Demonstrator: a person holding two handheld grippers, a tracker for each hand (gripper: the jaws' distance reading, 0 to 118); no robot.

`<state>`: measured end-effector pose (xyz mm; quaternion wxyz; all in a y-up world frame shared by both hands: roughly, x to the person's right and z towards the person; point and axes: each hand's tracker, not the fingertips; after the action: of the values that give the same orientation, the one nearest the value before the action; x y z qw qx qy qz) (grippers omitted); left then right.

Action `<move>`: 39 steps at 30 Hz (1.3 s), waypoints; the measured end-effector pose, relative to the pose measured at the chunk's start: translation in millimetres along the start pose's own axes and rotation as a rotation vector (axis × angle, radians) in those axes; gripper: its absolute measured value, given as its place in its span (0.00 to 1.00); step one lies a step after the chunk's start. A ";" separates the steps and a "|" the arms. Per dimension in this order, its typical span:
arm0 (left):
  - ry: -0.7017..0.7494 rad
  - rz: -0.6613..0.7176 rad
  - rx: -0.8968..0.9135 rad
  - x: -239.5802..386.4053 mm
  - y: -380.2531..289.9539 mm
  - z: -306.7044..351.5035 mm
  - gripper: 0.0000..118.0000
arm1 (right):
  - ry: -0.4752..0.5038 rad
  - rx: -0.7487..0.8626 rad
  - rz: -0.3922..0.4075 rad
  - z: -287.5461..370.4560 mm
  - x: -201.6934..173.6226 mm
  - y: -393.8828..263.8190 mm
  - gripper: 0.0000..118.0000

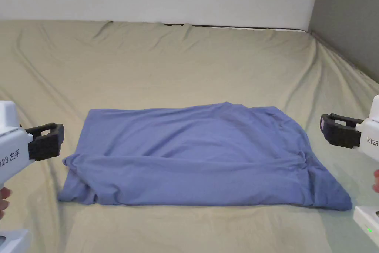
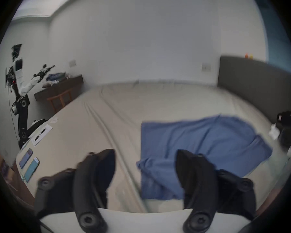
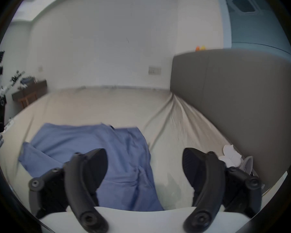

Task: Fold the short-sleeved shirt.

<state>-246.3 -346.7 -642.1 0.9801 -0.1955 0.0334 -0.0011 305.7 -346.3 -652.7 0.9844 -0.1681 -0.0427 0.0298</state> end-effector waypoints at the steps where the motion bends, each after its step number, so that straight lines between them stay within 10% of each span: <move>1: -0.013 0.031 0.037 2.0 1.0 17.1 0.36 | 0.012 0.039 0.015 18.5 -4.2 2.3 0.48; 4: -0.051 0.072 0.056 6.5 -4.7 51.9 0.01 | 0.004 0.104 0.049 65.5 -21.1 -4.0 0.07; 28: -0.043 -0.058 -0.164 -1.3 -84.7 24.1 0.00 | 0.036 0.062 0.081 121.1 -55.7 -72.0 0.00; 30: -0.009 -0.039 -0.211 -3.2 -82.6 -0.1 0.11 | 0.054 0.044 0.068 117.2 -57.2 -72.6 0.00; 33: -0.028 -0.096 -0.324 -1.8 -84.5 -48.5 0.61 | 0.088 -0.027 0.025 107.1 -58.7 -75.0 0.00; 39: -0.005 -0.157 -0.410 7.8 -105.2 -129.2 0.65 | 0.086 -0.041 0.044 94.1 -61.7 -77.0 0.00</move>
<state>-245.9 -493.5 -721.4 0.9168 -0.3928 0.0152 -0.0700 238.8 -392.4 -543.2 0.9808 -0.1903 0.0026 0.0435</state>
